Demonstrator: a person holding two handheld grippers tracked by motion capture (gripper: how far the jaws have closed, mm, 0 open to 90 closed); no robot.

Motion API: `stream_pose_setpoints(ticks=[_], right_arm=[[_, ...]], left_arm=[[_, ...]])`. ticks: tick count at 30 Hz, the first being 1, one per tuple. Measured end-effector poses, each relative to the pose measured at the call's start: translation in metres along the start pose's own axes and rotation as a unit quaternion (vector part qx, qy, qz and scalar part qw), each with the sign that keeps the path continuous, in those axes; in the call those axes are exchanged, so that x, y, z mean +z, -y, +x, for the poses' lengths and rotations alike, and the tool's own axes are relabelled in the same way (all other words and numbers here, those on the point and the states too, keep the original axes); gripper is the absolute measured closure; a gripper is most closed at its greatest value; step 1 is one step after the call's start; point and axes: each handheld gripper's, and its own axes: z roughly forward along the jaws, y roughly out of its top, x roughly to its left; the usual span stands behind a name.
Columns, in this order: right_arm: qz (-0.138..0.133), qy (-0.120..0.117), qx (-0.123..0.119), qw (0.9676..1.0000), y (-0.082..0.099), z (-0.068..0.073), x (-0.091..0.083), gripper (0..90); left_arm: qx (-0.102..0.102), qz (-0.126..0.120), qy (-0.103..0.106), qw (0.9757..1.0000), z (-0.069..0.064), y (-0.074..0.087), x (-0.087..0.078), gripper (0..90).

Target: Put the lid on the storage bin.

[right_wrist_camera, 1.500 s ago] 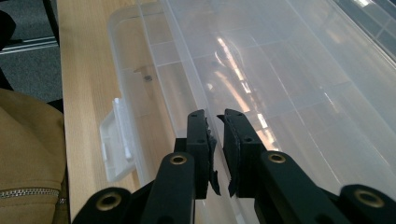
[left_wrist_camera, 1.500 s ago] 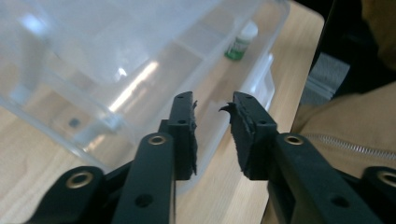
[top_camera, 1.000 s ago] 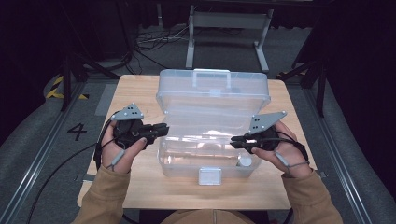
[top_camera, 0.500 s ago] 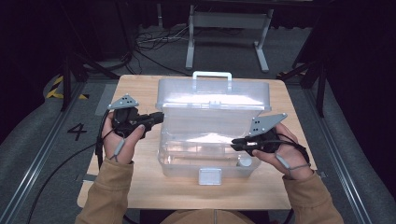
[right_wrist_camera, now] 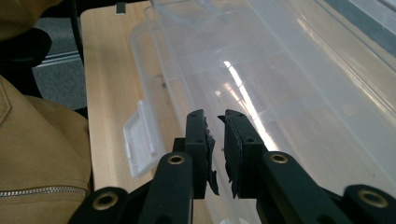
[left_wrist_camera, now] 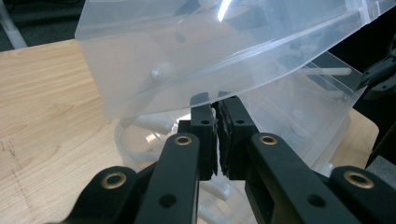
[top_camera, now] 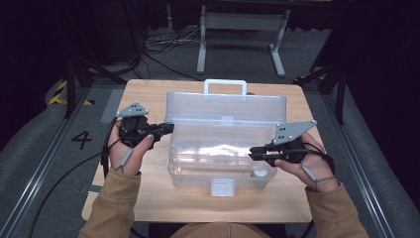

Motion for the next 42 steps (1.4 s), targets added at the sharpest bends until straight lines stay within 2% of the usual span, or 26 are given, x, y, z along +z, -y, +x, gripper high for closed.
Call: stream_pose_setpoints(ticks=[3, 7, 10, 12, 15, 22, 28, 32, 42], right_arm=[[-0.015, 0.008, 0.007, 0.9998, 0.002, -0.001, -0.004, 74.6], [-0.055, 0.022, 0.021, 0.9980, 0.007, -0.005, -0.012, 72.0], [-0.050, 0.036, 0.043, 0.9972, 0.010, -0.007, -0.020, 74.2], [-0.036, 0.043, 0.073, 0.9957, 0.014, -0.010, -0.026, 79.0], [-0.029, 0.048, 0.090, 0.9943, 0.018, -0.014, -0.032, 84.4], [-0.033, 0.039, 0.117, 0.9919, 0.024, -0.018, -0.041, 88.2], [-0.030, 0.034, 0.141, 0.9890, 0.027, -0.021, -0.044, 88.1], [-0.027, 0.036, 0.158, 0.9865, 0.030, -0.024, -0.045, 88.8], [-0.022, 0.035, 0.171, 0.9844, 0.032, -0.026, -0.046, 89.4]], left_arm=[[0.001, 0.002, 0.002, 1.0000, 0.000, 0.001, 0.000, 84.2], [0.003, 0.009, 0.005, 0.9999, 0.000, 0.002, -0.001, 84.2], [0.004, 0.012, 0.006, 0.9999, -0.001, 0.002, -0.001, 84.2], [0.005, 0.015, 0.003, 0.9999, -0.001, 0.003, -0.001, 84.2], [0.006, 0.019, 0.004, 0.9998, -0.002, 0.003, -0.001, 84.3], [0.005, 0.031, 0.007, 0.9995, -0.003, 0.005, -0.001, 84.0], [0.010, 0.044, 0.015, 0.9989, -0.005, 0.006, 0.000, 82.9], [0.004, 0.055, 0.020, 0.9983, -0.004, 0.007, -0.001, 83.8], [0.009, 0.090, 0.024, 0.9956, -0.005, 0.010, 0.001, 84.7]])
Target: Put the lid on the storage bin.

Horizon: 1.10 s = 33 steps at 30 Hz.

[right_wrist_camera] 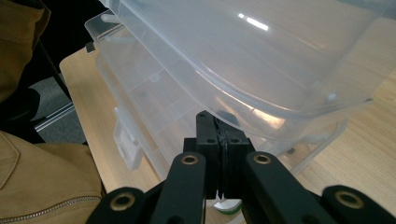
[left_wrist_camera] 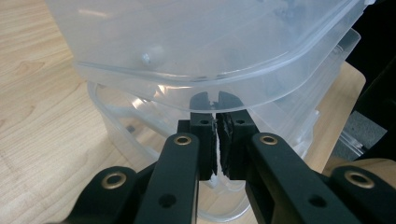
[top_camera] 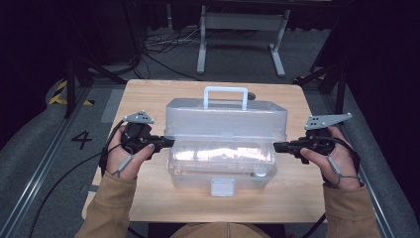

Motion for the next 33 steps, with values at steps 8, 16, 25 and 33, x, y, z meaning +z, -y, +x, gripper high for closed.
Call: stream_pose_setpoints(ticks=[8, 16, 25, 33], right_arm=[[0.010, -0.001, 0.001, 0.9999, 0.001, 0.000, 0.000, 89.6], [0.018, -0.003, -0.001, 0.9998, 0.001, 0.002, 0.000, 89.7], [0.038, -0.009, -0.003, 0.9992, 0.001, 0.003, 0.001, 89.7], [0.061, -0.013, 0.000, 0.9981, 0.002, 0.004, 0.004, 90.0]], left_arm=[[0.000, 0.020, 0.008, 0.9998, -0.003, 0.001, -0.004, 82.0], [0.003, 0.063, -0.004, 0.9980, 0.000, 0.005, -0.009, 76.1], [-0.008, 0.058, -0.008, 0.9982, 0.007, 0.009, -0.019, 73.0], [-0.029, 0.045, -0.015, 0.9985, 0.018, 0.012, -0.027, 64.8]])
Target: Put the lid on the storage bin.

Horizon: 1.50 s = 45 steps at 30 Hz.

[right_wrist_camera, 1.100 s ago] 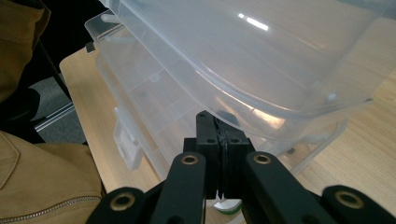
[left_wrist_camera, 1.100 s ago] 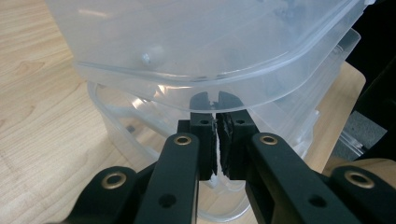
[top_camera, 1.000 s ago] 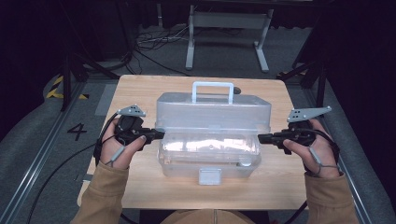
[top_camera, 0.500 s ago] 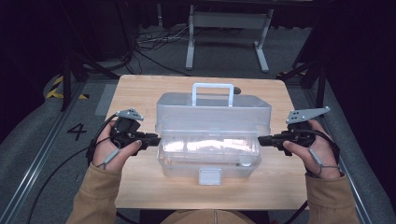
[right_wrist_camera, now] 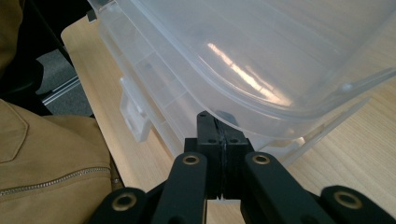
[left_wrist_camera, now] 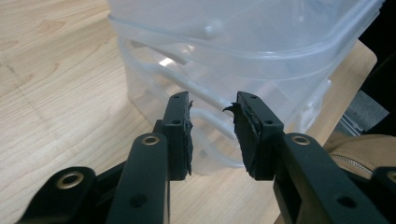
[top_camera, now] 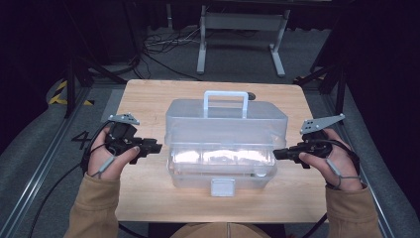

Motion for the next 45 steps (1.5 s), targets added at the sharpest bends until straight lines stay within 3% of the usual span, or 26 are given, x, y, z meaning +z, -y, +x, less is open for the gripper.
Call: stream_pose_setpoints(ticks=[6, 15, 21, 30, 34, 37, 45], right_arm=[[0.016, -0.002, -0.002, 0.9999, 0.000, 0.001, 0.002, 90.0], [0.036, -0.001, -0.006, 0.9993, 0.001, 0.002, 0.004, 89.9], [0.047, -0.003, -0.005, 0.9989, 0.001, 0.002, 0.006, 89.9], [0.069, -0.003, -0.012, 0.9975, 0.003, 0.002, 0.010, 89.9], [0.079, -0.002, -0.014, 0.9968, 0.003, 0.003, 0.011, 89.8], [0.087, -0.005, -0.016, 0.9961, 0.004, 0.003, 0.012, 89.8], [0.100, -0.001, -0.014, 0.9948, 0.005, 0.002, 0.012, 89.9]], left_arm=[[-0.007, -0.004, -0.008, 0.9999, 0.007, 0.001, 0.002, 57.0], [-0.021, -0.017, -0.026, 0.9993, 0.019, 0.005, 0.001, 54.1], [-0.024, -0.057, -0.041, 0.9972, 0.025, 0.008, 0.002, 45.5], [-0.024, -0.071, -0.069, 0.9948, 0.034, 0.011, 0.005, 41.7], [-0.030, -0.075, -0.066, 0.9946, 0.037, 0.011, 0.006, 39.7], [-0.035, -0.081, -0.052, 0.9947, 0.038, 0.012, 0.006, 39.4], [-0.036, -0.079, -0.059, 0.9944, 0.039, 0.013, 0.007, 39.3]])
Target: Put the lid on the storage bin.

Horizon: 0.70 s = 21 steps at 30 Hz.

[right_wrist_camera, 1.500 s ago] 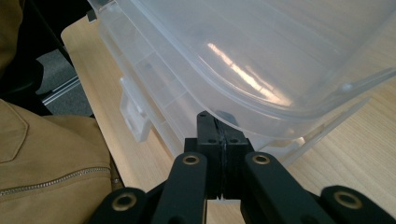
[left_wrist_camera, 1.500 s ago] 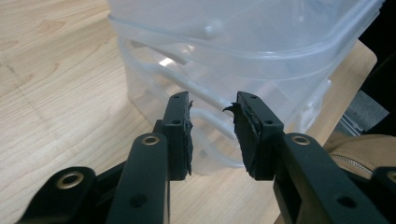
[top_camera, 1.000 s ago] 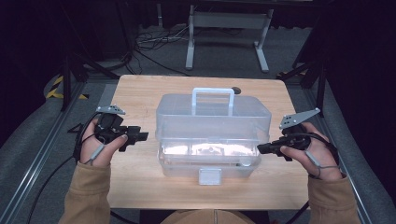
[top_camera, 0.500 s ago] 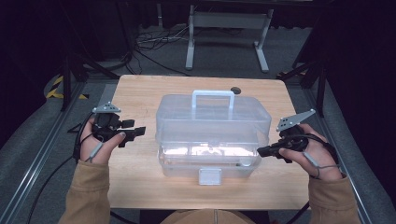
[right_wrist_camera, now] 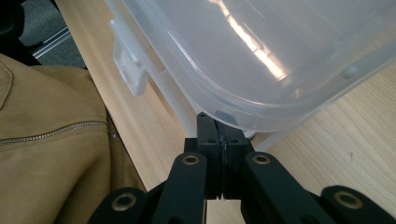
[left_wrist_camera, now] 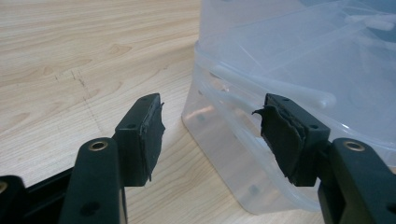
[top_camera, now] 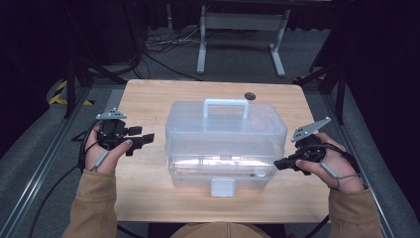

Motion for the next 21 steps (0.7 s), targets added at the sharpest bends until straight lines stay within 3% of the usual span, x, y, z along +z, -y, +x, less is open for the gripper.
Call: stream_pose_setpoints(ticks=[21], right_arm=[[0.052, 0.007, -0.002, 0.9986, 0.0036, -0.0014, 0.0058, 89.4]], left_arm=[[0.005, 0.014, -0.002, 0.9999, -0.0005, 0.0010, 0.0049, 39.4]])
